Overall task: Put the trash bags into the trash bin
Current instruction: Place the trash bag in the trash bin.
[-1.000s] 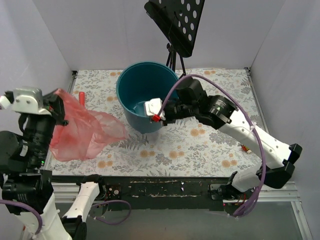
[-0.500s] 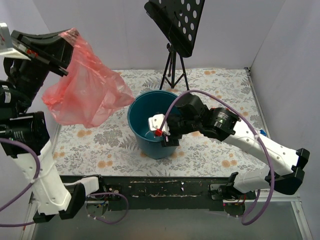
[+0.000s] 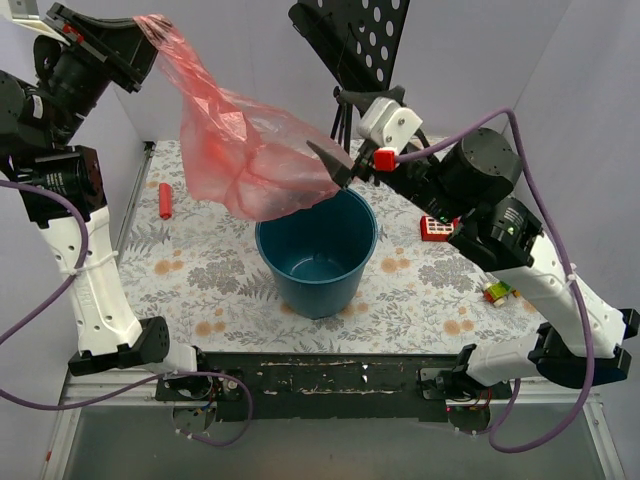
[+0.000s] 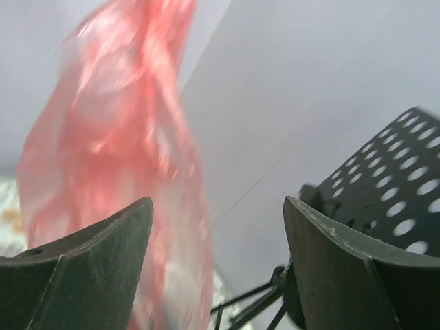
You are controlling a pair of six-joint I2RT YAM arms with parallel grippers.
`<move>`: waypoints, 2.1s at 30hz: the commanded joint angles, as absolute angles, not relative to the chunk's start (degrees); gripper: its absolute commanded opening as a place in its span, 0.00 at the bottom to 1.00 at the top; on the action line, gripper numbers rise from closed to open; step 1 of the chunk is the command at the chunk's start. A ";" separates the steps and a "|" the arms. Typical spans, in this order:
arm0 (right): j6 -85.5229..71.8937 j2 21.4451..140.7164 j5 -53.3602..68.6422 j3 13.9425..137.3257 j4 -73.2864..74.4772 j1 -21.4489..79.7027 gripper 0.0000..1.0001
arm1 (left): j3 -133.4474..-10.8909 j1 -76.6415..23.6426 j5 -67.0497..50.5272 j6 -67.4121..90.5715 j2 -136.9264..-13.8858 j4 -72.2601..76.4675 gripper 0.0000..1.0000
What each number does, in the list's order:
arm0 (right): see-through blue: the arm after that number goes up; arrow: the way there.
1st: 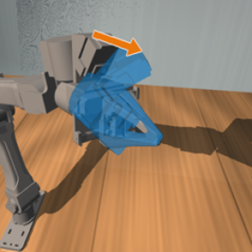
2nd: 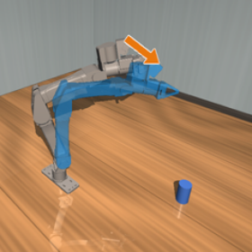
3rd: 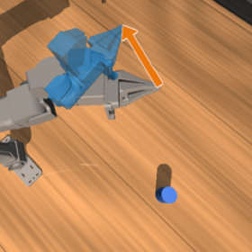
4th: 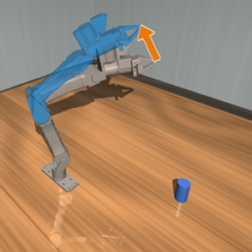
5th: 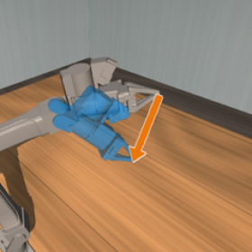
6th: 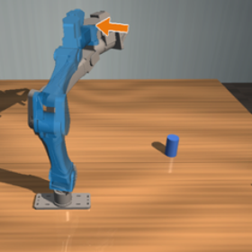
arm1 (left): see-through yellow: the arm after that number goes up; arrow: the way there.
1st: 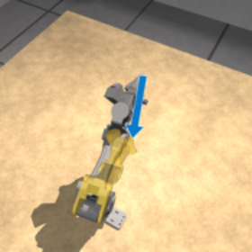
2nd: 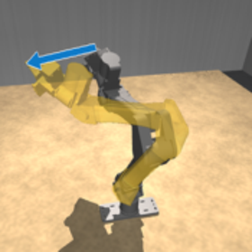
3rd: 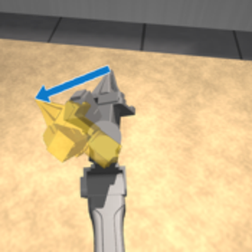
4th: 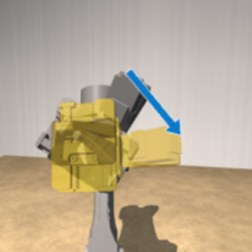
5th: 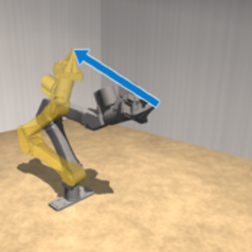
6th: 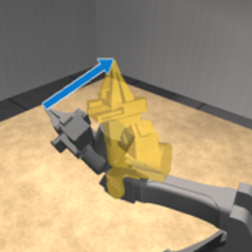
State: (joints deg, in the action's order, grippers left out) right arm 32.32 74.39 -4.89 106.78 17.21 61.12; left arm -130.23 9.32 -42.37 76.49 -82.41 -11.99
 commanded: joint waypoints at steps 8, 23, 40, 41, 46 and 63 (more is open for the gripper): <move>32.27 85.95 -4.41 110.84 -0.10 61.00 0.85 | -133.33 9.67 -53.27 75.41 -81.21 -9.76 0.00; 24.78 78.86 -8.96 97.48 9.56 56.08 0.01 | -128.25 9.58 -48.17 74.01 -77.44 -8.00 0.00; 30.67 66.90 5.62 105.23 41.05 55.81 0.01 | -92.32 5.29 -62.32 67.70 -61.63 -16.08 0.00; 30.15 65.75 5.10 102.33 40.35 55.81 0.01 | -88.98 4.14 -62.14 65.50 -60.13 -16.34 0.00; 27.70 60.29 -1.30 87.20 31.83 55.72 0.01 | -77.45 2.29 -52.23 63.98 -56.60 -15.56 0.00; 39.37 64.87 -23.03 78.59 5.62 55.72 0.01 | -78.41 1.76 -37.78 62.32 -67.94 -0.35 0.00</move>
